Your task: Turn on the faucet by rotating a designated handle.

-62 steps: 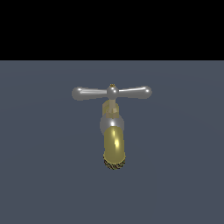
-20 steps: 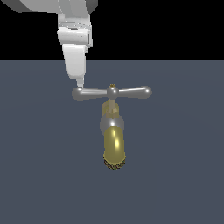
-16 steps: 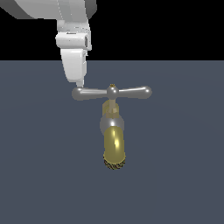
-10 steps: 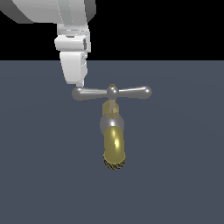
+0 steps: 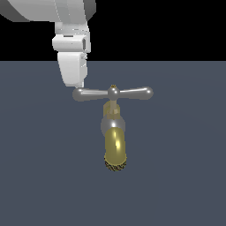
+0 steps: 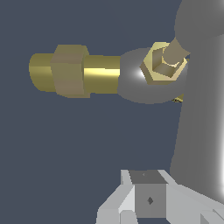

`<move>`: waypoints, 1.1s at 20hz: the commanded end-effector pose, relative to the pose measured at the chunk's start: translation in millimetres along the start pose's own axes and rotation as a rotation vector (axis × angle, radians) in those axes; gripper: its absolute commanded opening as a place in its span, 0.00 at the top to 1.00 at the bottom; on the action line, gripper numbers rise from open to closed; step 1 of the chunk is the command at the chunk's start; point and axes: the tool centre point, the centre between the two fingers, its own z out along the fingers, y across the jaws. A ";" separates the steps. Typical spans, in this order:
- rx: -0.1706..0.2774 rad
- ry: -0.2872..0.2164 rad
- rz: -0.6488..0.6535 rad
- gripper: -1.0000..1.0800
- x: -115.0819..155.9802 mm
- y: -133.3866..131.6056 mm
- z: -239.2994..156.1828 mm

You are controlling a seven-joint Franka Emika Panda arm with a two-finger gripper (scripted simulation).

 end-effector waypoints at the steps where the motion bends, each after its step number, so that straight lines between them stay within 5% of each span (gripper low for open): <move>1: 0.000 0.000 0.000 1.00 -0.7 6.6 0.0; 22: 0.000 0.000 0.000 1.00 -6.1 59.9 0.1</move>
